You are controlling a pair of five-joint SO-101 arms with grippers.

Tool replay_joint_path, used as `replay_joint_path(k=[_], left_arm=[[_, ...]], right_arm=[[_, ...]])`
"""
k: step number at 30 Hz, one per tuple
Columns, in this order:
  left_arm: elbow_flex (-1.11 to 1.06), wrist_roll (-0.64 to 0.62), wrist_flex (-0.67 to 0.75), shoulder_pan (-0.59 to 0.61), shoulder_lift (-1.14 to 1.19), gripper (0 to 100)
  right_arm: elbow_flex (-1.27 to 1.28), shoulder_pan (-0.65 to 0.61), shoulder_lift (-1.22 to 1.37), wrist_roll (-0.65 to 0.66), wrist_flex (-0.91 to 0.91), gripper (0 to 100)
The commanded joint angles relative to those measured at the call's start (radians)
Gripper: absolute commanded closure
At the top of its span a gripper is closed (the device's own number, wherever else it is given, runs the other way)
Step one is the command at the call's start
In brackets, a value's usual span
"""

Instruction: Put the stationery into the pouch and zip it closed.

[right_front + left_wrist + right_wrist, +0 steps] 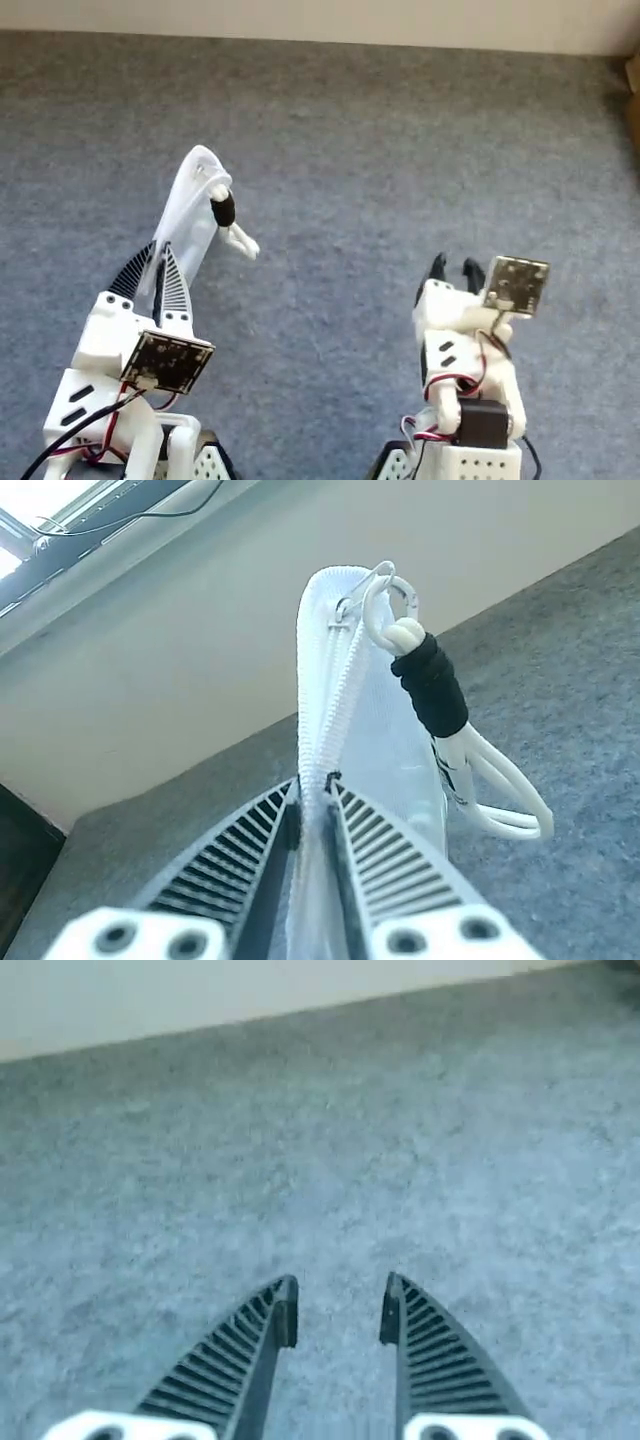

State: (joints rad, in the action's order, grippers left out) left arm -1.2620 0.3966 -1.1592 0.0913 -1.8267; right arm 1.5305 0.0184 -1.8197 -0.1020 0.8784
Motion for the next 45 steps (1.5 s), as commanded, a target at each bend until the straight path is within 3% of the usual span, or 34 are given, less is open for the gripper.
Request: replay_joint_path(k=[1, 13, 17, 21, 27, 30, 39, 45], left_arm=[[-0.203, -0.012, -0.023, 0.035, -0.004, 99], [-0.369, -0.012, 0.075, -0.008, -0.004, 99], [-0.397, -0.012, 0.077, -0.091, -0.004, 99], [-0.395, -0.020, 0.077, -0.097, -0.004, 99], [-0.404, -0.282, 0.137, -0.097, -0.004, 99], [-0.433, -0.310, 0.175, -0.096, -0.004, 99], [-0.433, -0.318, 0.163, -0.107, -0.004, 99], [-0.433, -0.318, -0.028, -0.162, -0.004, 99]], right_arm=[[0.033, -0.030, -0.018, -0.008, 0.004, 87.5], [0.219, -0.033, -0.018, -0.009, 0.004, 88.0], [0.257, -0.044, -0.018, -0.003, 0.004, 99.0], [0.259, -0.062, -0.018, -0.009, 0.053, 98.9], [0.259, -0.108, -0.016, -0.006, 0.127, 99.1], [0.260, -0.111, -0.016, -0.003, 0.140, 99.1], [0.260, -0.159, -0.016, -0.003, 0.260, 99.1], [0.260, -0.157, -0.016, -0.003, 0.329, 99.1]])
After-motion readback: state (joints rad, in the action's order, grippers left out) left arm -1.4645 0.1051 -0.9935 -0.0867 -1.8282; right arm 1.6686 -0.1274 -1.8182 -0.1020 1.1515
